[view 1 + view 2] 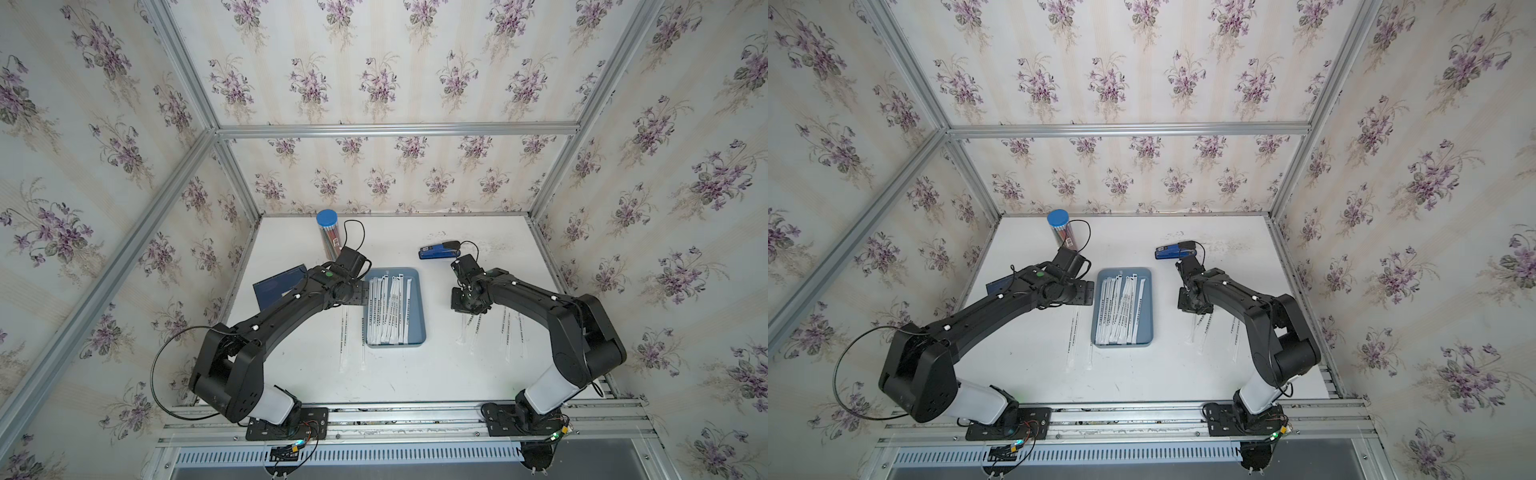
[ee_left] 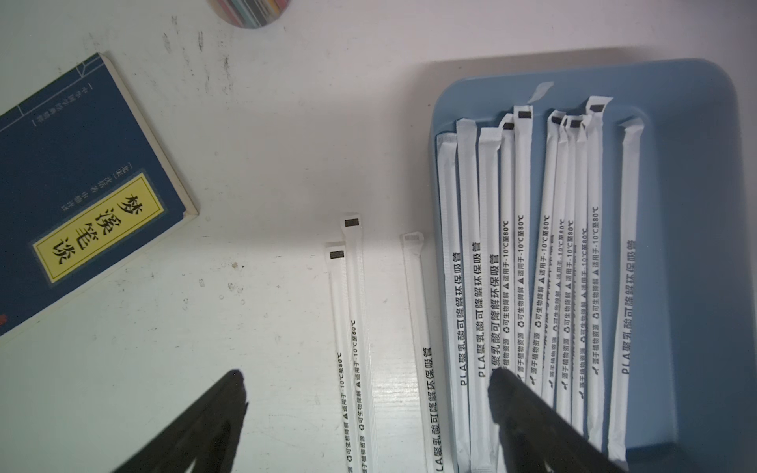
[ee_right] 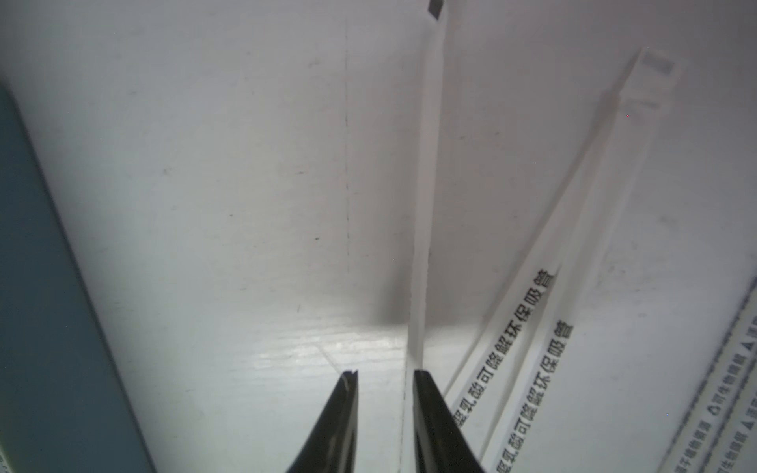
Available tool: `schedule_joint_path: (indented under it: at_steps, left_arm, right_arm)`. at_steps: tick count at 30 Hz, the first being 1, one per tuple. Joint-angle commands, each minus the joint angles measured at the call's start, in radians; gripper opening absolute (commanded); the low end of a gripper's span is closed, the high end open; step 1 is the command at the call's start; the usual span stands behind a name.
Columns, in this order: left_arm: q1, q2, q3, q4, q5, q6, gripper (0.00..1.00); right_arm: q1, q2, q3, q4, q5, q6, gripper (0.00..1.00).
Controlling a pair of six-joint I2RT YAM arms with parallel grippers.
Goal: Put the straws into the storage box
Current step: Move the straw to the center of the board, then pick up the straw from the center of the board.
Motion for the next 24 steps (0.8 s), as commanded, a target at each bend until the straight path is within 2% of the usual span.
schedule_joint_path:
  at_steps: [1, 10, 16, 21, 24]
  left_arm:
    - [0.0, 0.008, 0.0, 0.005, 0.005, -0.007, 0.93]
    - [0.001, 0.009, -0.008, 0.006, 0.006, -0.005, 0.93]
    - [0.0, 0.016, -0.011, 0.006, 0.008, -0.007, 0.92]
    - [0.005, 0.007, -0.02, -0.005, -0.013, -0.005, 0.93]
    - [0.025, 0.003, -0.032, -0.008, 0.002, -0.007, 0.92]
  right_arm:
    - [-0.001, 0.017, 0.016, -0.039, 0.021, 0.028, 0.29]
    - [-0.005, 0.084, -0.005, -0.012, 0.073, 0.042, 0.28]
    - [-0.005, 0.096, -0.01, 0.022, 0.026, 0.046, 0.15]
    - [-0.002, 0.027, 0.016, 0.01, -0.036, 0.019, 0.05]
    - [0.011, -0.016, 0.054, -0.017, -0.096, 0.014, 0.03]
